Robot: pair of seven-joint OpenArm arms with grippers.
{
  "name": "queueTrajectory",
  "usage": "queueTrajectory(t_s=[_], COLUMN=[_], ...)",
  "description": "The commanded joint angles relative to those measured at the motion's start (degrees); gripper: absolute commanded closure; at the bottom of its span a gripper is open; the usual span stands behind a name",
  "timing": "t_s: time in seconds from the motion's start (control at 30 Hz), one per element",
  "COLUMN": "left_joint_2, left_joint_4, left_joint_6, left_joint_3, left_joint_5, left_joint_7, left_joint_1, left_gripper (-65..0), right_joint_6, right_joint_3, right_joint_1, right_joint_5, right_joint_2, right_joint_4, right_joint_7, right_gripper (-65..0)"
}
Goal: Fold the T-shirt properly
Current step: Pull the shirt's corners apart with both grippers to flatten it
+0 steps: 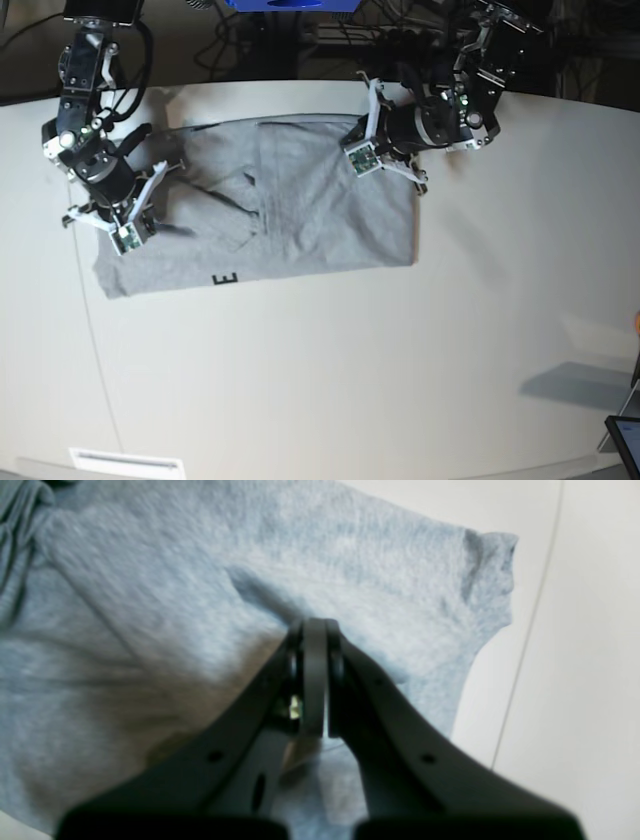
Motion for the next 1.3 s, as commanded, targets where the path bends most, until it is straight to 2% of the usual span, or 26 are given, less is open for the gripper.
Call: queueTrajectory(t_s=[0.0, 0.07, 0.2, 0.33, 0.47, 0.63, 0.9, 1.27], left_joint_2=[-1.52, -2.84, -3.19, -4.86, -4.42, -1.79, -1.70, -1.70], left_joint_4=[-0.11, -0.11, -0.02, 0.16, 0.33, 2.44, 3.14, 6.13], left_joint_6=[-0.01, -0.01, -0.01, -0.01, -0.01, -0.01, -0.01, -0.01], left_joint_3=[-0.32, -1.02, -6.30, -8.49, -8.14, -7.97, -7.97, -8.67], left_joint_5=[2.80, 2.80, 2.89, 2.89, 2.36, 2.54, 2.28, 2.72], left_joint_7=[4.36, 4.36, 4.36, 4.36, 4.45, 4.62, 4.71, 4.71], left_joint_1=[0.28, 0.28, 0.54, -0.25, -1.74, -1.48, -0.51, 7.40], left_gripper=[-1.0, -1.0, -1.0, -1.0, -1.0, -1.0, -1.0, -1.0], right_joint_6=[-0.07, -0.07, -0.07, -0.07, -0.07, -0.07, -0.07, -0.07], right_joint_3=[1.03, 2.97, 6.75, 6.92, 6.92, 6.92, 7.10, 7.10], right_joint_1=[0.52, 0.52, 0.79, 0.79, 0.52, 0.43, 0.35, 0.35], right_joint_5=[0.84, 0.93, 0.93, 0.93, 0.93, 0.93, 0.93, 0.93], right_joint_2=[0.39, -0.49, -2.16, -2.25, -3.04, -3.04, -3.04, -3.04], right_joint_4=[1.37, 1.37, 1.37, 1.37, 1.37, 1.37, 1.37, 1.37], right_joint_7=[1.40, 1.40, 1.40, 1.31, 1.22, 1.22, 1.13, 1.13], right_gripper=[0.0, -0.1, -0.1, -0.1, -0.1, -0.1, -0.1, -0.1])
